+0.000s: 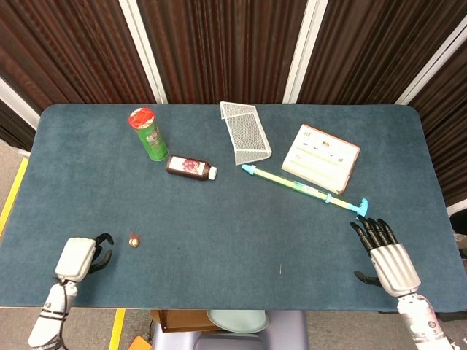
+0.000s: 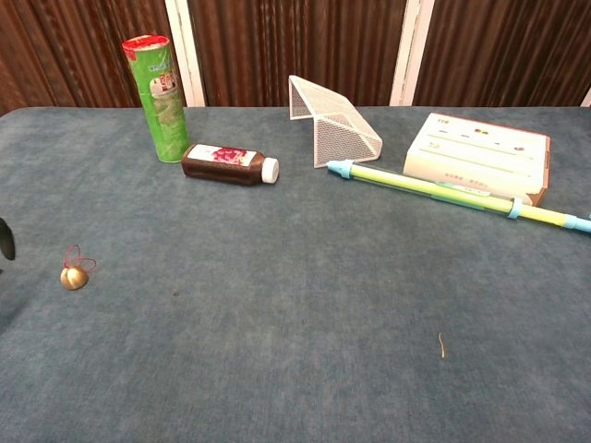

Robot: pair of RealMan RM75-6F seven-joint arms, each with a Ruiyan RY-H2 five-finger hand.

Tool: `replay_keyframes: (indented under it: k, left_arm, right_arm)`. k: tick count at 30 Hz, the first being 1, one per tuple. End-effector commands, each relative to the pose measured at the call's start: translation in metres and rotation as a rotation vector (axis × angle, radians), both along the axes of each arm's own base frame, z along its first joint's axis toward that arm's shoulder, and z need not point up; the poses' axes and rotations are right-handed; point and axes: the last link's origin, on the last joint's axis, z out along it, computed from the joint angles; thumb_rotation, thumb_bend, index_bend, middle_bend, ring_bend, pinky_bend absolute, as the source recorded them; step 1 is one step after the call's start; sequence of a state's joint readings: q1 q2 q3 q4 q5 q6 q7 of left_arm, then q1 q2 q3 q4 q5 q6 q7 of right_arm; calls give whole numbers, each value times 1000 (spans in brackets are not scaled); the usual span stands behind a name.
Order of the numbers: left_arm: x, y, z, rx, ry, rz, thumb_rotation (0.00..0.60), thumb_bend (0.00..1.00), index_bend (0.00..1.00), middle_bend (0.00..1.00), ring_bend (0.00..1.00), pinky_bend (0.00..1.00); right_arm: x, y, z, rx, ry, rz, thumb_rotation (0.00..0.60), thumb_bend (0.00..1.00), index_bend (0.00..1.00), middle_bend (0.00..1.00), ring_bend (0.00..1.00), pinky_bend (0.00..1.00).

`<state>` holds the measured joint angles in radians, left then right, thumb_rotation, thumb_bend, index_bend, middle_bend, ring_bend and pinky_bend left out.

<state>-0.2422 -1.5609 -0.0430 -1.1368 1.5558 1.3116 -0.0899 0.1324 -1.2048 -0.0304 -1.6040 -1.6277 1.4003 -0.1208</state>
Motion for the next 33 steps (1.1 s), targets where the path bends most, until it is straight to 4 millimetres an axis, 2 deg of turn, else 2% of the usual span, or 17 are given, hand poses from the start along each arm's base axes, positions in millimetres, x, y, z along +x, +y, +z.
replay_keyframes:
  k: [1, 16, 33]
  left_arm:
    - [5, 14, -13, 6, 21, 3, 600, 419, 504, 1000, 957, 1000]
    - [12, 24, -28, 8, 30, -13, 600, 420, 474, 1000, 960, 1000]
    - [15, 27, -38, -5, 42, -31, 600, 418, 520, 1000, 959, 1000]
  right_arm:
    - [0, -1, -1, 1, 1, -2, 600, 181, 0, 0, 0, 0]
    - [0, -2, -1, 0, 3, -9, 600, 181, 0, 0, 0, 0]
    - [0, -2, 0, -5, 1, -11, 600, 181, 0, 0, 0, 0]
